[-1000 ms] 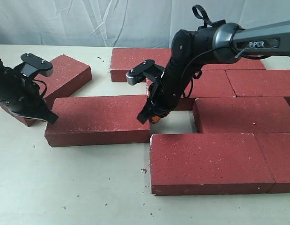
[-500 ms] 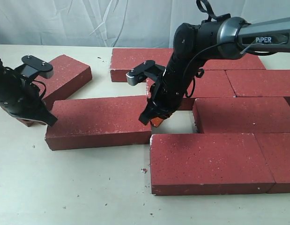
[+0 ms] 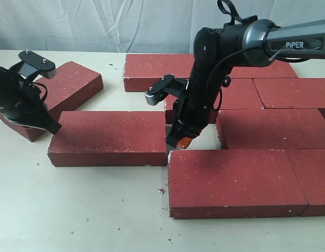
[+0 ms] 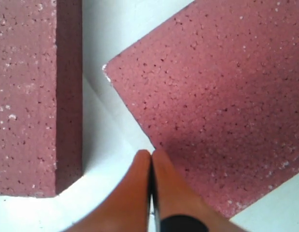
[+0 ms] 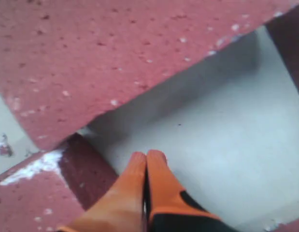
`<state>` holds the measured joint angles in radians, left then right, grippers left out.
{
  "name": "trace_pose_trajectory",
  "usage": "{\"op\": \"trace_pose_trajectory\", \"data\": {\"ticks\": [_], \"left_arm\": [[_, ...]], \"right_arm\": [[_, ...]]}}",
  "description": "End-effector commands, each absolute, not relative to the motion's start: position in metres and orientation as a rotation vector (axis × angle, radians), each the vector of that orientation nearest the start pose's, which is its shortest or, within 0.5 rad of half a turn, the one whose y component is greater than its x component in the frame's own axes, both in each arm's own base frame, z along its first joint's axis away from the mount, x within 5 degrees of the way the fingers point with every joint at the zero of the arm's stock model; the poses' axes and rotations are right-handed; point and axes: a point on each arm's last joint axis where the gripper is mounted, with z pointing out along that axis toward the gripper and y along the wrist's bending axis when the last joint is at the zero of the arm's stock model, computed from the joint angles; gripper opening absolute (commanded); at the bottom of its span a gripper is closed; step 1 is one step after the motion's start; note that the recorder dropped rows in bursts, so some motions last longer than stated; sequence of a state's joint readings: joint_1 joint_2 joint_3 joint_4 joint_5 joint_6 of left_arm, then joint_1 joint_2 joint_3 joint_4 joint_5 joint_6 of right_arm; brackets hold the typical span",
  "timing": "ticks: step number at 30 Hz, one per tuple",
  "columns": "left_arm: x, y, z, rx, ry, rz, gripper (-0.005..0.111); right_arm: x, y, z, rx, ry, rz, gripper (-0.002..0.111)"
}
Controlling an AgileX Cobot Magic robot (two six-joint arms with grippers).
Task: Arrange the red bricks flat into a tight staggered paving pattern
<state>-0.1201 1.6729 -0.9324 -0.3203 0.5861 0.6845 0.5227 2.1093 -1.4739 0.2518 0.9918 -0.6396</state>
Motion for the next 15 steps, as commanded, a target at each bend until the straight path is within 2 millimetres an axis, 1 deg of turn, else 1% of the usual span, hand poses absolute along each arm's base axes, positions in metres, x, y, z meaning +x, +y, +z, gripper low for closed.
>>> {"op": "trace_pose_trajectory", "data": {"ticks": [1,5,7,8,9,10,11,12,14,15], "left_arm": [[0.307,-0.053,0.185,0.743,2.652,-0.174,0.0],[0.3,-0.053,0.179,0.763,2.691,-0.185,0.0],[0.298,-0.052,0.177,0.783,2.703,-0.179,0.0],[0.298,-0.052,0.177,0.783,2.703,-0.179,0.0],[0.298,-0.052,0.177,0.783,2.703,-0.179,0.0],[0.298,-0.052,0.177,0.783,2.703,-0.179,0.0],[0.298,-0.052,0.177,0.783,2.703,-0.179,0.0],[0.298,-0.052,0.175,0.784,2.711,-0.183,0.0],[0.298,-0.052,0.171,0.784,2.726,-0.19,0.0],[0.298,-0.052,0.169,0.794,2.735,-0.187,0.0]], "right_arm": [[0.351,0.216,0.148,-1.434,2.66,0.232,-0.001],[0.35,0.216,0.151,-1.434,2.667,0.243,-0.001],[0.34,0.212,0.166,-1.484,2.713,0.263,-0.001],[0.334,0.21,0.181,-1.491,2.716,0.281,-0.001],[0.332,0.21,0.189,-1.473,2.705,0.307,-0.001],[0.328,0.213,0.201,-1.434,2.678,0.379,-0.001],[0.327,0.216,0.206,-1.424,2.657,0.43,-0.001],[0.323,0.222,0.211,-1.459,2.603,0.53,-0.001],[0.315,0.232,0.215,-1.545,2.527,0.634,-0.001],[0.311,0.236,0.215,-1.567,2.518,0.644,-0.001]]}}
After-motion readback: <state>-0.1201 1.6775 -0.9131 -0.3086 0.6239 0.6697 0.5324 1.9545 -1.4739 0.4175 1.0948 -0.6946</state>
